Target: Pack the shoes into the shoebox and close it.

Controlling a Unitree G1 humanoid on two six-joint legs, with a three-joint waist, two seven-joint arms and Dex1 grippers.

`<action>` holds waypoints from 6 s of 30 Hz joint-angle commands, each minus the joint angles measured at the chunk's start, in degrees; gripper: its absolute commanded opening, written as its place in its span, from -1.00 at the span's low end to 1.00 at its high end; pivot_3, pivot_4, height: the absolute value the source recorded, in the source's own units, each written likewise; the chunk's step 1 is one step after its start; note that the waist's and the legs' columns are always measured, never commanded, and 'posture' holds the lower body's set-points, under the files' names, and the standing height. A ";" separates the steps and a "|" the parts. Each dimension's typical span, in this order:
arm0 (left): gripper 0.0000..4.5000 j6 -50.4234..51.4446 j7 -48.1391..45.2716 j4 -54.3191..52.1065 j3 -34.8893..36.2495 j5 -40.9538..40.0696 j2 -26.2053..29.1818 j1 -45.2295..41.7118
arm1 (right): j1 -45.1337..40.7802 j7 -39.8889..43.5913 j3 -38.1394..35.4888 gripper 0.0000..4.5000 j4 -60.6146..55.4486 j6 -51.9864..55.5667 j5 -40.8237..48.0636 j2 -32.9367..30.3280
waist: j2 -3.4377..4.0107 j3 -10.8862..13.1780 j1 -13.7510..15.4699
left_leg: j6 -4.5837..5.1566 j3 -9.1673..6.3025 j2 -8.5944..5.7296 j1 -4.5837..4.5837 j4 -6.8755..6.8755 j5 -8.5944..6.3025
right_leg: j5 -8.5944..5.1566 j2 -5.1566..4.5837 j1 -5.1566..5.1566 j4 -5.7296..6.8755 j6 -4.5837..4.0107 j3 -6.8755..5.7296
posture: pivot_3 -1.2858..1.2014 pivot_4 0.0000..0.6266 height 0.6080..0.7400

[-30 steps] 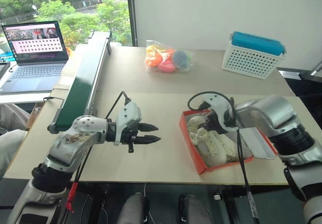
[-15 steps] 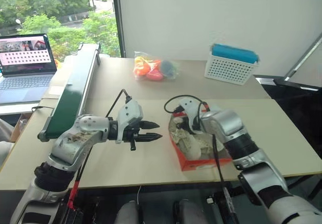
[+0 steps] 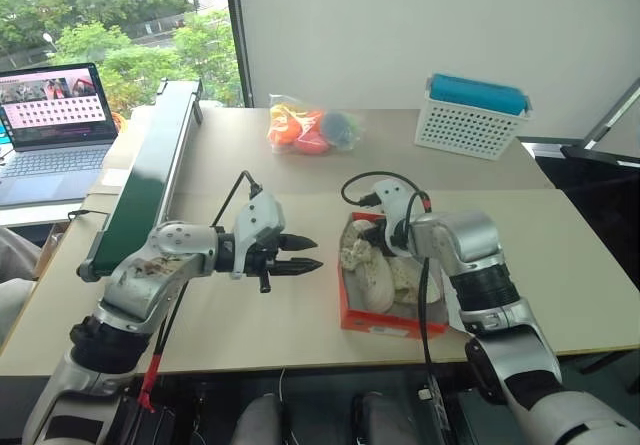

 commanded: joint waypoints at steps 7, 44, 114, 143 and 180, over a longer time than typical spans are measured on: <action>-0.18 -1.67 -1.30 0.94 0.15 1.24 -0.69 -2.27 | 10.59 -2.12 4.12 -0.62 -6.69 8.91 -1.38 1.66 | 0.02 0.01 0.25 | 0.28 -0.03 0.02 -0.34 -0.01 0.15 | -0.02 0.07 -0.31 0.02 0.04 -0.04 | 0.03 -0.52 0.38; -0.15 -2.26 -3.38 3.05 -0.63 2.54 -1.95 -4.00 | -5.14 -1.03 -14.06 0.78 -21.91 18.43 0.01 -3.75 | 0.53 1.04 0.15 | 0.25 -0.06 -0.14 -1.62 0.17 0.18 | 0.20 0.07 -1.54 0.51 0.09 -0.21 | 0.03 -0.52 0.38; -0.15 -5.06 -9.63 8.81 -5.24 4.44 -7.14 -8.40 | 63.06 -39.38 -43.44 -0.99 -32.01 -18.87 58.79 9.16 | 0.52 1.51 0.53 | 0.41 0.05 -0.03 -1.21 0.55 0.09 | -0.06 0.36 -1.28 0.79 0.46 0.56 | 0.03 -0.52 0.38; -0.15 -5.32 -9.55 9.57 -4.88 4.87 -6.52 -9.89 | 55.18 -9.66 -29.20 -0.99 -61.09 -45.51 56.32 -3.05 | 0.55 1.51 -0.04 | 0.34 0.09 -0.02 -1.12 0.61 0.14 | -0.02 0.47 -1.26 0.92 0.39 0.71 | 0.03 -0.52 0.38; -0.15 -0.64 -5.94 1.18 -0.72 2.55 -0.53 -4.39 | 10.63 3.19 4.76 -0.99 -10.80 -10.83 19.56 -15.41 | 0.47 1.51 0.41 | 0.44 -0.17 0.18 -0.72 1.09 -0.02 | 0.08 0.86 -0.42 0.83 0.00 0.66 | 0.03 -0.52 0.38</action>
